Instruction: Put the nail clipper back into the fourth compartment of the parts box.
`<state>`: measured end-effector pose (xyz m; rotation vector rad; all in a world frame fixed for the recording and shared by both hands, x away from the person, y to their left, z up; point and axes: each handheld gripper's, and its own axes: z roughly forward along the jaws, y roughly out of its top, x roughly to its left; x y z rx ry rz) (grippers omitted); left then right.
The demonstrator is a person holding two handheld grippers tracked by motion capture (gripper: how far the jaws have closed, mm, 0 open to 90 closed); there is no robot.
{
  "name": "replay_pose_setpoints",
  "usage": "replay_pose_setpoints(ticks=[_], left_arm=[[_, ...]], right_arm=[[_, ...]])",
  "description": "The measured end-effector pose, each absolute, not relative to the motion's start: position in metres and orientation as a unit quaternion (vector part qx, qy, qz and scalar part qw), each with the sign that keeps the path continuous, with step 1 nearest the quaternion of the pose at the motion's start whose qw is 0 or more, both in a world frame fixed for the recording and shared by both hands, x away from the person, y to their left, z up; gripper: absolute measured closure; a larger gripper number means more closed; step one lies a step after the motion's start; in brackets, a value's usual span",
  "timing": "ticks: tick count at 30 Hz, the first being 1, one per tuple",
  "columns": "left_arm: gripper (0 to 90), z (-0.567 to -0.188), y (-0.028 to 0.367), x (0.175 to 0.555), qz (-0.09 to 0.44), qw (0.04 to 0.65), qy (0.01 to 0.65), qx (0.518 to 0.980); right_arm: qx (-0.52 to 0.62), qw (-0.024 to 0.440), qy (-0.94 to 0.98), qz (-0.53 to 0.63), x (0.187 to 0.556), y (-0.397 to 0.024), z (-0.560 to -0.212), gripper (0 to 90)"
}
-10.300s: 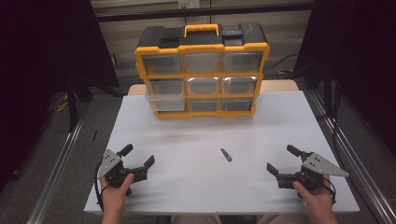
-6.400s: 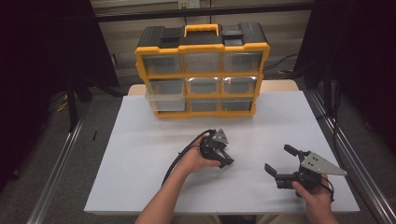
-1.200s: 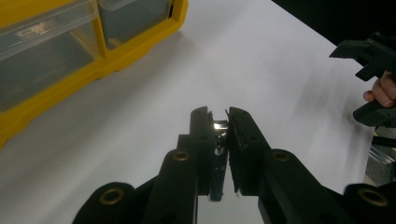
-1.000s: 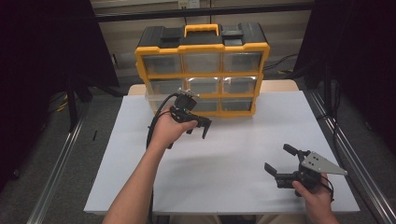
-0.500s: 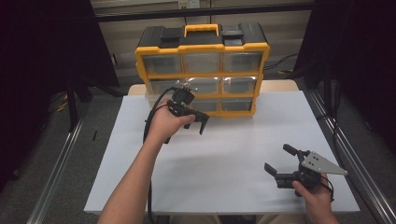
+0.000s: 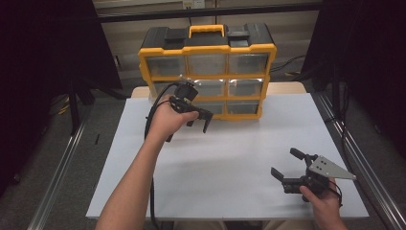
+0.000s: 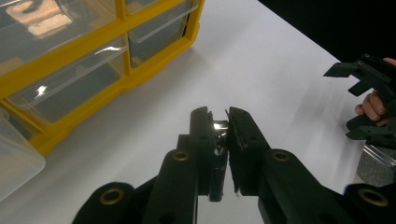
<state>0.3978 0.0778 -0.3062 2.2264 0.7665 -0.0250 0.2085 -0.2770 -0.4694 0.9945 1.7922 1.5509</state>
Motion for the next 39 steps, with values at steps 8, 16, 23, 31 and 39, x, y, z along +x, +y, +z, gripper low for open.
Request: replay_pose_setpoints(ticks=[8, 16, 23, 31, 39], left_arm=[[80.8, -0.297, 0.078, 0.401, -0.006, 0.388, 0.304, 0.870], [80.8, -0.288, 0.081, 0.405, -0.005, 0.380, 0.304, 0.874], [80.8, -0.281, 0.083, 0.407, -0.002, 0.386, 0.312, 0.868], [80.8, -0.274, 0.088, 0.411, 0.003, 0.381, 0.315, 0.869], [80.8, -0.266, 0.090, 0.414, 0.013, 0.377, 0.321, 0.869]], right_arm=[[0.370, 0.282, 0.669, 0.579, 0.208, -0.277, -0.469, 1.1], [0.371, 0.281, 0.669, 0.579, 0.208, -0.277, -0.469, 1.1], [0.372, 0.279, 0.670, 0.579, 0.208, -0.277, -0.469, 1.1], [0.373, 0.281, 0.667, 0.580, 0.208, -0.277, -0.469, 1.1], [0.369, 0.281, 0.671, 0.579, 0.208, -0.277, -0.469, 1.1]])
